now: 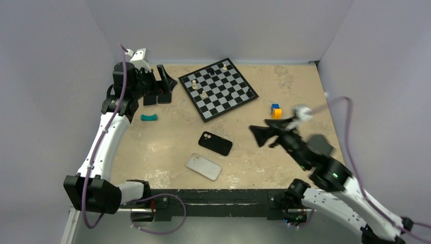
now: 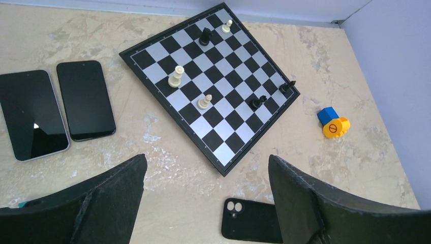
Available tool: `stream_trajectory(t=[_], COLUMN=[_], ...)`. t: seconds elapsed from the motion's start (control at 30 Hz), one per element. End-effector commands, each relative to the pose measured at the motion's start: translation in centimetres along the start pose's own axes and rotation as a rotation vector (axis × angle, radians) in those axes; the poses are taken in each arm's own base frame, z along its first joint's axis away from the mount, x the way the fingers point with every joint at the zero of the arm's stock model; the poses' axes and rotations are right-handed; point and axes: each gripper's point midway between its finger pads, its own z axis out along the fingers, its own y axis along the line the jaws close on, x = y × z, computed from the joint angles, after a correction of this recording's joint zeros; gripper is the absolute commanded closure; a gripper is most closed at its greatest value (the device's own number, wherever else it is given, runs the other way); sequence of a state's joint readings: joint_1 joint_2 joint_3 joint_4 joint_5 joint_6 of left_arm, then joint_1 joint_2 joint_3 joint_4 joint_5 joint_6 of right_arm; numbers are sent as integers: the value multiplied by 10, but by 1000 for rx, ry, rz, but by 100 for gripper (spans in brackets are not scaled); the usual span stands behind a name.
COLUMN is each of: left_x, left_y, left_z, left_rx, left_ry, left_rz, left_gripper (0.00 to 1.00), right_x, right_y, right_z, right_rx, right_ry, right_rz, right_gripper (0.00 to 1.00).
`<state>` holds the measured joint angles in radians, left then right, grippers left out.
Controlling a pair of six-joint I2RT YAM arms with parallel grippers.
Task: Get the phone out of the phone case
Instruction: Reset both arms
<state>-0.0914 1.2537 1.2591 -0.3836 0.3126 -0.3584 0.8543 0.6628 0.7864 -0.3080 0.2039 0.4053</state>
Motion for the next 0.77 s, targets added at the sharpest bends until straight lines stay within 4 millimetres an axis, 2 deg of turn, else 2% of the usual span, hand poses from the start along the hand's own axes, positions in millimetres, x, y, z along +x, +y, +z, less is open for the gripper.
stream_trajectory(t=[0.0,0.1,0.17,0.2,0.27,0.37,0.43,0.47,0.57,0.63,0.73], left_x=[-34,-47,-57,-56,-67,-72,-68,-66,-55,-47,-41], left_y=[-15,-24,-31,-32,-40,-56,-62,-67,-74,-77,-77], left_z=[-24,-37,-52,-58,-79,-111,-132,-150,-185,-203,-220], left_rx=[41,70,92,94,113,155,178,190,226,236,232], left_ry=[-174,-267,-358,-393,-511,-639,-690,-734,-819,-849,-860], left_rz=[39,68,97,105,147,215,230,231,223,220,197], left_gripper=[8,8,7,7,5,1,1,0,0,0,0], right_x=[-71,-83,-87,-88,-91,-97,-100,-101,-100,-97,-90], right_y=[-53,-81,-90,-94,-96,-90,-85,-82,-72,-65,-66], right_z=[-80,-119,-132,-137,-143,-148,-149,-150,-143,-135,-125], right_rx=[183,304,358,382,398,365,330,310,237,198,221], right_ry=[-447,-532,-540,-538,-534,-536,-546,-554,-567,-561,-523], right_rz=[152,215,235,247,270,273,282,284,267,207,191], right_gripper=[19,16,15,14,13,12,11,11,9,9,8])
